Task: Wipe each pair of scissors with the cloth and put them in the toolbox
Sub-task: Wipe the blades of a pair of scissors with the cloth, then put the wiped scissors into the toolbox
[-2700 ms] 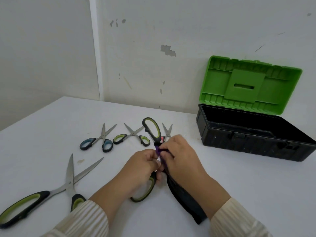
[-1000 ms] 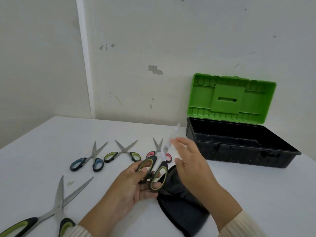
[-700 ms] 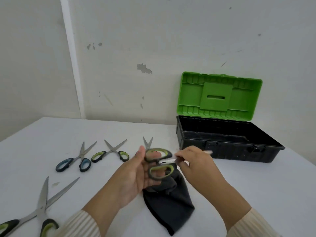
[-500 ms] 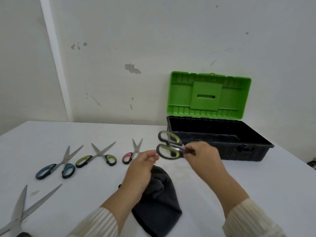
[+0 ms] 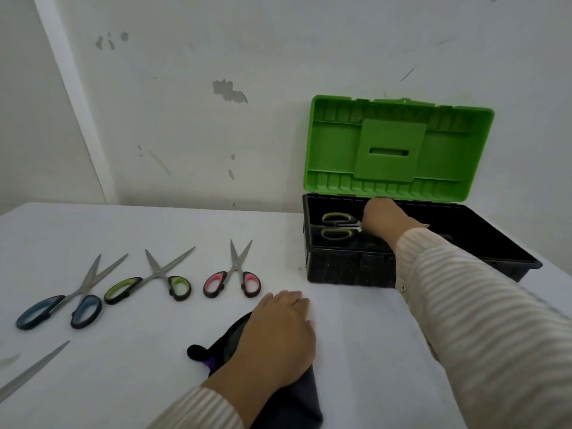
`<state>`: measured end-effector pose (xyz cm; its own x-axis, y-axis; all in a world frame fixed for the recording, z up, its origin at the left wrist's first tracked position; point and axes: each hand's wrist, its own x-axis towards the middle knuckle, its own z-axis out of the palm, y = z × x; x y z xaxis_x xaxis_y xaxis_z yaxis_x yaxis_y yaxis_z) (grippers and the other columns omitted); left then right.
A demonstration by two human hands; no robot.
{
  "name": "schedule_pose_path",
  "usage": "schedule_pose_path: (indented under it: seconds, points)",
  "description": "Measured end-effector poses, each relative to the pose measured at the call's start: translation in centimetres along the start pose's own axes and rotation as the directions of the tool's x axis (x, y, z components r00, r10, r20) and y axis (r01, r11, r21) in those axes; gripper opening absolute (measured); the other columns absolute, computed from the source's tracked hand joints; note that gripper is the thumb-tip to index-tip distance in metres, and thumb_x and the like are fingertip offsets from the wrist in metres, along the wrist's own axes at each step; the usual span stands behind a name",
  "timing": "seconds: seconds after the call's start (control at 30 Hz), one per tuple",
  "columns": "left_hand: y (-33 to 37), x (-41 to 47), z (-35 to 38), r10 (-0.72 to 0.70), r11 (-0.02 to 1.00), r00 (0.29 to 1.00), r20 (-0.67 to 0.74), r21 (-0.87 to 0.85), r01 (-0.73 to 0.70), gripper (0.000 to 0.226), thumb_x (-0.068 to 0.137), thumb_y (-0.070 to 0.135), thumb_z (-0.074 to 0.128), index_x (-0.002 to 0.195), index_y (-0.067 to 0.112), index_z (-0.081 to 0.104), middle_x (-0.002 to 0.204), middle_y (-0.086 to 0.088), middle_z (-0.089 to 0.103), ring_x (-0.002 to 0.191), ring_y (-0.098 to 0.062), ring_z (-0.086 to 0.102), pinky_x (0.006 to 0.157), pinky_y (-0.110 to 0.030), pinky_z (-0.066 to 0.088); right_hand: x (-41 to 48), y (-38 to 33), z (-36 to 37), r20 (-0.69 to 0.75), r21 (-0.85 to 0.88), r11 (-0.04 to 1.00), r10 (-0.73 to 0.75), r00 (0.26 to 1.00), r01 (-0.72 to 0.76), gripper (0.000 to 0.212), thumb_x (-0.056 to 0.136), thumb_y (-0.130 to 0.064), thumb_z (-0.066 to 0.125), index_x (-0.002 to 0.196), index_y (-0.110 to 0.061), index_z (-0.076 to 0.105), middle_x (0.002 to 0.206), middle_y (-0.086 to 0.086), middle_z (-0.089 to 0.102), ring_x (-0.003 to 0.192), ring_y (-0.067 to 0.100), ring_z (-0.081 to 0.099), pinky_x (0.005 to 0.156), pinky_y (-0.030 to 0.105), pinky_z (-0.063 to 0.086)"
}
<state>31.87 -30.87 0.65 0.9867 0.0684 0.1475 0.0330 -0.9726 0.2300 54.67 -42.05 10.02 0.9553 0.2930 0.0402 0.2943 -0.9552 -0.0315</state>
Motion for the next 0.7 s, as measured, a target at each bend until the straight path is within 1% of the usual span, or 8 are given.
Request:
schedule_pose_path:
  seconds: [0.1, 0.2, 0.27, 0.37, 0.43, 0.5, 0.6, 0.7]
  points:
    - [0.0, 0.2, -0.1, -0.014, 1.0, 1.0, -0.004, 0.0, 0.014, 0.065, 0.086, 0.039, 0.009, 0.137, 0.021, 0.043, 0.149, 0.006, 0.037, 0.135, -0.01, 0.033, 0.115, -0.024, 0.014, 0.6, -1.5, 0.3, 0.092, -0.009, 1.0, -0.008, 0.996, 0.009, 0.021, 0.088, -0.012, 0.054, 0.07, -0.002, 0.057, 0.064, 0.004, 0.05, 0.062, 0.021, 0.054, 0.058, 0.03, 0.042]
    - [0.0, 0.3, 0.0, -0.028, 0.999, 1.0, 0.003, -0.022, 0.028, 0.048, 0.096, 0.034, 0.024, 0.138, 0.02, 0.043, 0.15, 0.006, 0.036, 0.135, -0.01, 0.033, 0.114, -0.024, 0.015, 1.0, -2.4, 0.5, 0.203, -0.024, 1.0, -0.007, 0.979, 0.012, 0.025, 0.087, -0.007, 0.052, 0.063, -0.003, 0.052, 0.067, 0.006, 0.052, 0.081, 0.026, 0.058, 0.06, 0.028, 0.045]
    - [0.1, 0.3, 0.0, -0.026, 1.0, 1.0, -0.005, -0.01, 0.026, 0.056, 0.091, 0.037, 0.016, 0.137, 0.02, 0.044, 0.15, 0.006, 0.037, 0.134, -0.011, 0.034, 0.113, -0.024, 0.017, 1.1, -2.5, 0.6, 0.183, -0.062, 0.997, -0.028, 0.983, 0.04, 0.024, 0.087, -0.007, 0.05, 0.064, -0.004, 0.053, 0.069, 0.005, 0.051, 0.074, 0.025, 0.059, 0.065, 0.029, 0.045]
    - [0.1, 0.4, -0.1, -0.051, 0.998, 0.999, 0.001, -0.039, 0.051, 0.048, 0.096, 0.033, 0.029, 0.142, 0.02, 0.04, 0.152, 0.005, 0.035, 0.138, -0.011, 0.031, 0.114, -0.025, 0.016, 0.7, -2.5, 0.3, 0.078, -0.078, 0.994, -0.077, 0.994, 0.083, 0.033, 0.086, -0.004, 0.044, 0.054, -0.009, 0.043, 0.06, 0.002, 0.043, 0.051, 0.015, 0.041, 0.048, 0.024, 0.035]
    - [0.3, 0.4, -0.4, -0.064, 0.996, 0.998, 0.006, -0.063, 0.065, 0.047, 0.097, 0.03, 0.035, 0.143, 0.019, 0.038, 0.152, 0.004, 0.035, 0.138, -0.012, 0.031, 0.114, -0.025, 0.017, -0.6, -2.9, -0.6, -0.02, 0.032, 0.993, -0.109, 0.994, 0.11, 0.025, 0.084, -0.004, 0.046, 0.061, -0.004, 0.057, 0.068, 0.005, 0.055, 0.06, 0.019, 0.052, 0.055, 0.03, 0.044]
    - [0.2, 0.4, -0.9, -0.112, 0.971, 0.994, -0.014, -0.216, 0.106, 0.047, 0.097, 0.029, 0.038, 0.143, 0.02, 0.038, 0.149, 0.002, 0.04, 0.135, -0.015, 0.037, 0.112, -0.025, 0.022, -2.3, -3.7, -1.5, -0.111, 0.32, 0.939, -0.094, 0.989, 0.125, 0.019, 0.082, -0.005, 0.05, 0.088, -0.005, 0.068, 0.087, 0.009, 0.065, 0.084, 0.026, 0.061, 0.076, 0.034, 0.05]
    - [-0.6, 0.1, -1.9, -0.34, 0.689, 0.938, -0.07, -0.698, 0.198, 0.037, 0.095, 0.016, 0.043, 0.13, 0.024, 0.053, 0.135, 0.001, 0.053, 0.12, -0.017, 0.051, 0.102, -0.024, 0.038, -7.9, -6.1, -1.8, -0.165, 0.669, 0.722, -0.087, 0.982, 0.176, 0.022, 0.074, 0.0, 0.058, 0.088, -0.01, 0.07, 0.083, 0.01, 0.07, 0.076, 0.027, 0.065, 0.078, 0.038, 0.056]
    - [-2.0, -1.1, -4.1, -0.572, 0.361, 0.816, -0.081, -0.919, 0.162, 0.036, 0.091, 0.002, 0.043, 0.114, 0.02, 0.063, 0.122, 0.002, 0.062, 0.099, -0.008, 0.057, 0.078, -0.01, 0.041, -14.2, -8.7, -0.4, 0.021, 0.766, 0.631, -0.22, 0.975, 0.126, 0.016, 0.074, 0.003, 0.057, 0.08, -0.005, 0.069, 0.061, 0.009, 0.063, 0.061, 0.027, 0.059, 0.067, 0.039, 0.052]
